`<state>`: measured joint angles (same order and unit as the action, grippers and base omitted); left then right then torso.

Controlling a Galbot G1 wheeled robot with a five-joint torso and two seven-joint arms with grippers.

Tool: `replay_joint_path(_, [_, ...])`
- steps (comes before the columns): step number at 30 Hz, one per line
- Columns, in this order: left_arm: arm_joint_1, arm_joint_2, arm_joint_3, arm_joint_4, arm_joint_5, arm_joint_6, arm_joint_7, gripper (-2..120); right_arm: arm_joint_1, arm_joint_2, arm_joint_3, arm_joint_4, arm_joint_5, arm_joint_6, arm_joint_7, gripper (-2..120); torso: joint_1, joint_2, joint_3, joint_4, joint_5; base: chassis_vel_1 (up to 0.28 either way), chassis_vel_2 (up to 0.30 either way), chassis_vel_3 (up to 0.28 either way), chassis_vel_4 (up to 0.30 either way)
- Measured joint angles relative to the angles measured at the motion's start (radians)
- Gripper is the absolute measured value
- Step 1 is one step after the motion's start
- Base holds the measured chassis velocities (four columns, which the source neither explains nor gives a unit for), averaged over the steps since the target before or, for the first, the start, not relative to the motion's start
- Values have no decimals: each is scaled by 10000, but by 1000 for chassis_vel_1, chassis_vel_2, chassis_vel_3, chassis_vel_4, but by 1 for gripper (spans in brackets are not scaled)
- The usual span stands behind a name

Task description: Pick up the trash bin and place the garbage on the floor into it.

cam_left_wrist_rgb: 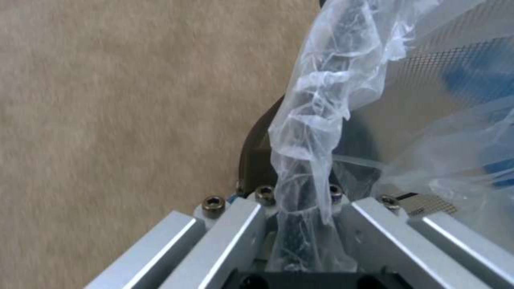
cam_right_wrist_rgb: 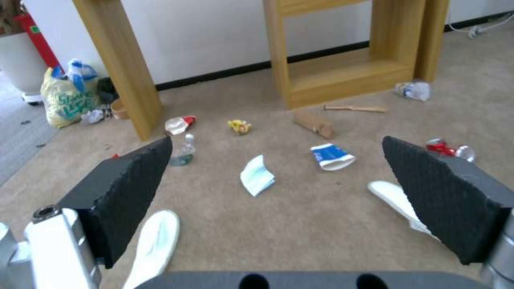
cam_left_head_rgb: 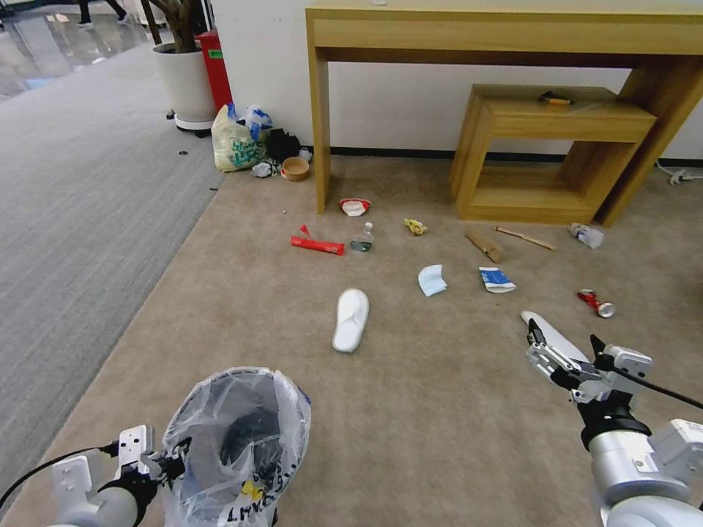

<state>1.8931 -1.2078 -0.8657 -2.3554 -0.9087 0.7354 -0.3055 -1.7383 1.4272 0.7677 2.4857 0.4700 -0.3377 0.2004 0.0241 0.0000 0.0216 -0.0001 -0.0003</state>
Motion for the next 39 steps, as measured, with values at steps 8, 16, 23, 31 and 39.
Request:
replay_joint_path(8, [-11, -31, 49, 7, 63, 0, 53, 0, -5, -24, 6, -76, 4, 17, -12, 100, 0, 0, 0, 0, -2, -54, 279, 59, -296])
replay_joint_path(16, [21, -66, 60, 1, 170, 0, 159, 0, -29, -58, -14, -98, -1, 23, -14, 100, 1, 0, 0, 0, -1, -95, 249, 87, -254])
replay_joint_path(23, [41, -77, 64, 0, 190, 0, 182, 0, -53, -85, -43, -99, -9, -36, -13, 100, 1, 0, 0, 0, -2, -121, 220, 125, -212])
replay_joint_path(31, [100, -161, 58, -58, 216, 0, 266, 0, 30, -195, -53, -351, 9, -414, 271, 100, 1, 0, 2, -1, 2, -88, 125, 87, -132])
replay_joint_path(39, [170, -264, -23, -189, 200, -1, 293, 0, 446, -565, -159, -1293, 34, -492, 367, 100, -1, 1, 0, 1, 0, 0, 0, 0, 0])
